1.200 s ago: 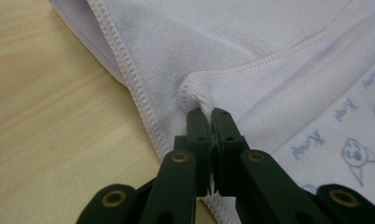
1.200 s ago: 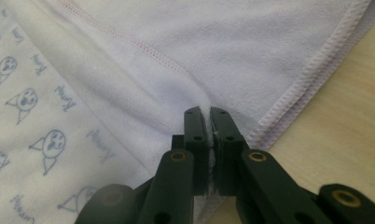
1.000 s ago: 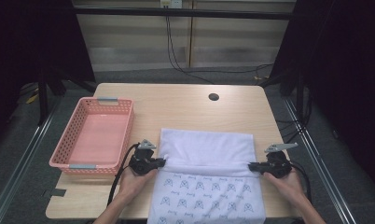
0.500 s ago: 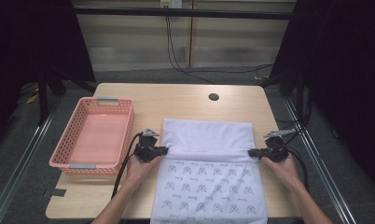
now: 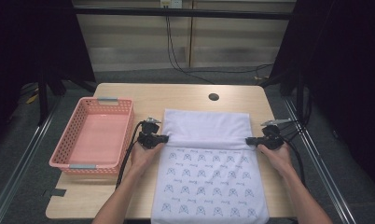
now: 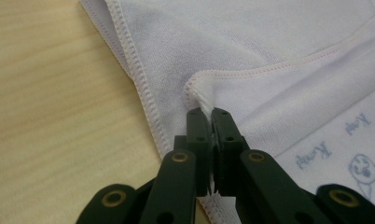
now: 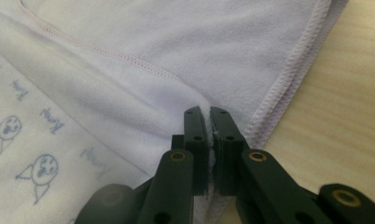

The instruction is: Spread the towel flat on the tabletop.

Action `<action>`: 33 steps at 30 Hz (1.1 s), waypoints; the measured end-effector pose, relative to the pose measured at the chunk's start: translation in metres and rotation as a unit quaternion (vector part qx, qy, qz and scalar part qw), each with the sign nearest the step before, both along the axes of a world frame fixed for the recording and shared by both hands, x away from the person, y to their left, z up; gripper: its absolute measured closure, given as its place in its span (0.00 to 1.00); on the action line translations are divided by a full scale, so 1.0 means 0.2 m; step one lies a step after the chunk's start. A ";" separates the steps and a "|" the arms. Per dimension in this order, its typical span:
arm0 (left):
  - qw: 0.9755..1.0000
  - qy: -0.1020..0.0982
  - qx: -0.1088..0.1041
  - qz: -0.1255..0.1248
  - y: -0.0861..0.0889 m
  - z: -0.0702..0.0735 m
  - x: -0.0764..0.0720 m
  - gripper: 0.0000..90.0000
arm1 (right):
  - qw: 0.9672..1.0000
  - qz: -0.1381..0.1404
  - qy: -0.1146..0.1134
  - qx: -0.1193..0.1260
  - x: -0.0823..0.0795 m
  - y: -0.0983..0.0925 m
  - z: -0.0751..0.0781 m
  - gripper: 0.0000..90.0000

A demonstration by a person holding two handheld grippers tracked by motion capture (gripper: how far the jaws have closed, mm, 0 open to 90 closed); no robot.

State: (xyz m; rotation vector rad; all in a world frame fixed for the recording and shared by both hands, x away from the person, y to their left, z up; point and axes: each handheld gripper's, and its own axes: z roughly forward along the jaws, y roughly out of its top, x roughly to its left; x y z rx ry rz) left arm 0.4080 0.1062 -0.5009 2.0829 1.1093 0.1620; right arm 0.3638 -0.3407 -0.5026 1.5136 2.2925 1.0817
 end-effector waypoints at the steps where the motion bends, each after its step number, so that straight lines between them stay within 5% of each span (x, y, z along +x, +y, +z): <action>1: 1.000 0.001 -0.003 0.002 0.00 0.00 0.02 0.97 | 1.000 -0.001 -0.002 0.006 0.01 -0.01 -0.01 0.96; 6: 1.000 0.010 -0.021 0.017 0.02 -0.01 0.08 0.97 | 1.000 -0.013 -0.007 0.002 0.07 0.00 -0.01 0.96; 15: 0.999 -0.002 0.020 0.033 -0.03 0.01 0.20 0.97 | 0.999 -0.035 -0.009 -0.023 0.25 0.05 0.00 0.97; 22: 0.999 0.004 0.015 0.043 -0.03 0.02 0.20 0.97 | 0.999 -0.044 -0.017 -0.010 0.29 0.05 -0.01 0.97; 26: 1.000 -0.013 -0.003 0.028 -0.02 0.08 0.15 0.97 | 0.998 -0.039 -0.042 0.026 0.28 0.01 0.09 0.97; 33: 0.997 -0.059 -0.045 0.002 0.02 0.31 0.06 0.97 | 0.994 -0.029 -0.101 0.045 0.20 -0.06 0.37 0.97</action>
